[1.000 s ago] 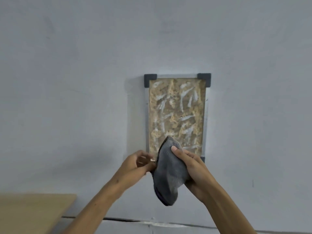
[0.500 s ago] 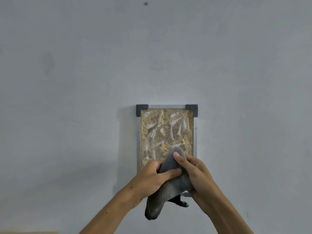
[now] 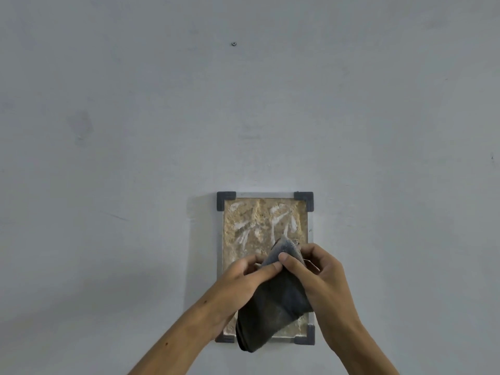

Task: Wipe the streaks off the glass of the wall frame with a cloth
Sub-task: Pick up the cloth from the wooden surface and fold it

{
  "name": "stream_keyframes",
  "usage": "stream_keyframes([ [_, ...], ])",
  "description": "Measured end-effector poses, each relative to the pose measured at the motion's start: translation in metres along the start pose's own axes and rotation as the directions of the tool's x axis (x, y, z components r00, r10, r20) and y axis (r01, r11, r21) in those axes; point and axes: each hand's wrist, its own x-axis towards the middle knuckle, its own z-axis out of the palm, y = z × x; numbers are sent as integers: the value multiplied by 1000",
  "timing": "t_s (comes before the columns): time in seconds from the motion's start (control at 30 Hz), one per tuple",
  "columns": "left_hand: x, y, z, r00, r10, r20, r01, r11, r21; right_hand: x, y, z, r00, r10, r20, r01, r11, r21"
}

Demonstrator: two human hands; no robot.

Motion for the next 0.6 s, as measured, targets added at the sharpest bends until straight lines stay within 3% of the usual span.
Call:
stream_keyframes([
  [0.33, 5, 21, -1, 990, 135, -51, -136, 990, -26, 0, 1, -20, 987, 135, -92, -139, 990, -38],
  [0.5, 7, 36, 1, 980, 167, -111, -174, 983, -56, -4, -5, -30, 993, 74, 94, -57, 985, -163],
  [0.6, 8, 40, 5, 978, 177, -110, -176, 984, 21, -2, -6, -25, 997, -6, 75, 28, 955, -296],
])
